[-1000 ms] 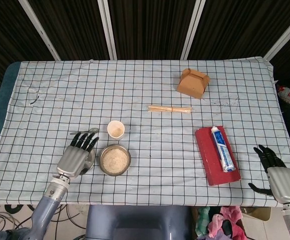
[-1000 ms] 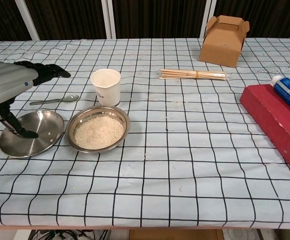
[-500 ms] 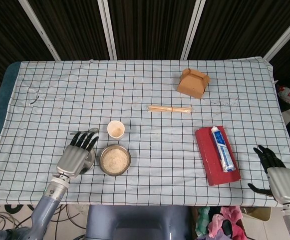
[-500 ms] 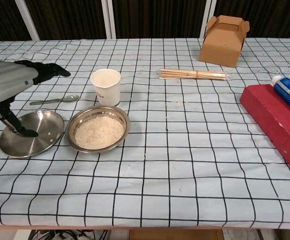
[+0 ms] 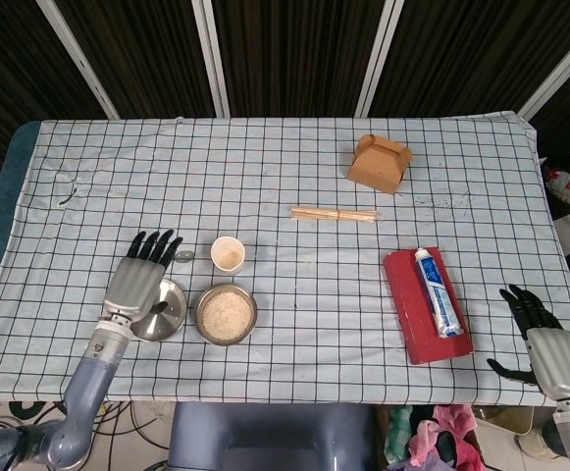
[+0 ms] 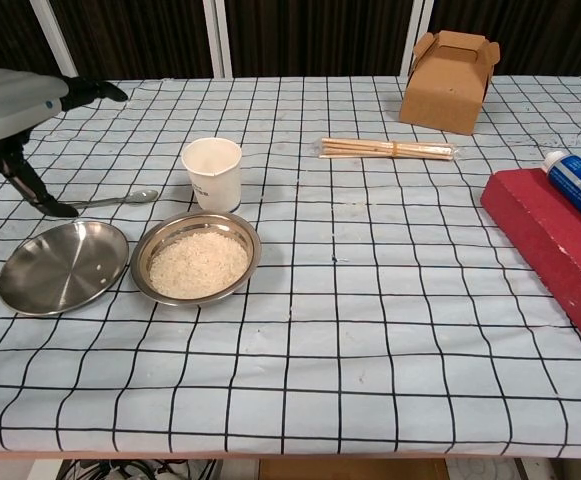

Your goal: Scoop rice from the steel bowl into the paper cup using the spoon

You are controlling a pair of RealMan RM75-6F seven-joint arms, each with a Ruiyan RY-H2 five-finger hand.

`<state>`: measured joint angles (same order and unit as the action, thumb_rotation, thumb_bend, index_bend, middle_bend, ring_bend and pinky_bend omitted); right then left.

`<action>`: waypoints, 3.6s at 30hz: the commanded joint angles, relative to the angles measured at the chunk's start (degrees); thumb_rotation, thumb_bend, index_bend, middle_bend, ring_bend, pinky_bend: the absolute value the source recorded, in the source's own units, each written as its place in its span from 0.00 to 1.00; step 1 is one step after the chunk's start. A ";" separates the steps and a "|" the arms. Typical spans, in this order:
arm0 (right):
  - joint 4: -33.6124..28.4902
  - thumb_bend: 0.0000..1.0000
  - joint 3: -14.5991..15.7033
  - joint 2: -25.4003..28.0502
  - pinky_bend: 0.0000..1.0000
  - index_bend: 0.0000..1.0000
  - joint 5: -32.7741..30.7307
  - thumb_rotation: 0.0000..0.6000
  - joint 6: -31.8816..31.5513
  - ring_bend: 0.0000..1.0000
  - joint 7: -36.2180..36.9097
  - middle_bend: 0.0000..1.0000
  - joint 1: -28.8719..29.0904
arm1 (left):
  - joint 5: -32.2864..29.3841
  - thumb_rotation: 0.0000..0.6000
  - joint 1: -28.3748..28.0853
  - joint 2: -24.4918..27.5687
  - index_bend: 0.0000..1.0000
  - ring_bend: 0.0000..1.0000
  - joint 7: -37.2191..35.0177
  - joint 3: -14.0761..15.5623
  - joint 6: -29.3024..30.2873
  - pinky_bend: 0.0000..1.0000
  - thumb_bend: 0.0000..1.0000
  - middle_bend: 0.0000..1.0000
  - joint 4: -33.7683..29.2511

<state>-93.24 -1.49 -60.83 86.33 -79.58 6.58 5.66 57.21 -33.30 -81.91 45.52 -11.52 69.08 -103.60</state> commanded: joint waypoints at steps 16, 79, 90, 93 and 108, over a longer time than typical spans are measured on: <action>-0.80 0.12 -0.13 0.31 0.18 0.00 -1.11 1.00 0.69 0.00 0.30 0.00 0.06 | -19.01 1.00 -10.07 -1.94 0.20 0.51 5.08 -6.61 -5.56 0.65 0.09 0.53 13.93; -1.68 0.16 -0.64 1.34 0.18 0.00 -2.38 1.00 0.52 0.00 3.00 0.00 -0.57 | -37.38 1.00 -18.91 -13.50 0.50 1.00 11.45 -1.44 -9.73 1.00 0.36 1.00 31.77; -1.73 0.16 -0.62 1.45 0.18 0.00 -2.31 1.00 0.60 0.00 3.28 0.00 -0.59 | -38.25 1.00 -18.93 -13.59 0.51 1.00 11.88 -1.08 -9.43 1.00 0.36 1.00 32.51; -1.75 0.16 -0.63 1.45 0.18 0.00 -2.32 1.00 0.60 0.00 3.25 0.00 -0.60 | -38.18 1.00 -18.97 -13.66 0.51 1.00 11.96 -0.88 -9.60 1.00 0.37 1.00 32.69; -1.93 0.16 -0.66 1.53 0.18 0.00 -2.44 1.00 0.69 0.00 3.49 0.00 -0.64 | -38.59 1.00 -19.18 -14.06 0.52 1.00 11.96 -0.75 -10.23 1.00 0.37 1.00 33.47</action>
<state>-95.17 -2.15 -59.30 83.90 -78.90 10.07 5.02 18.62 -52.47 -95.98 57.48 -12.27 58.85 -70.13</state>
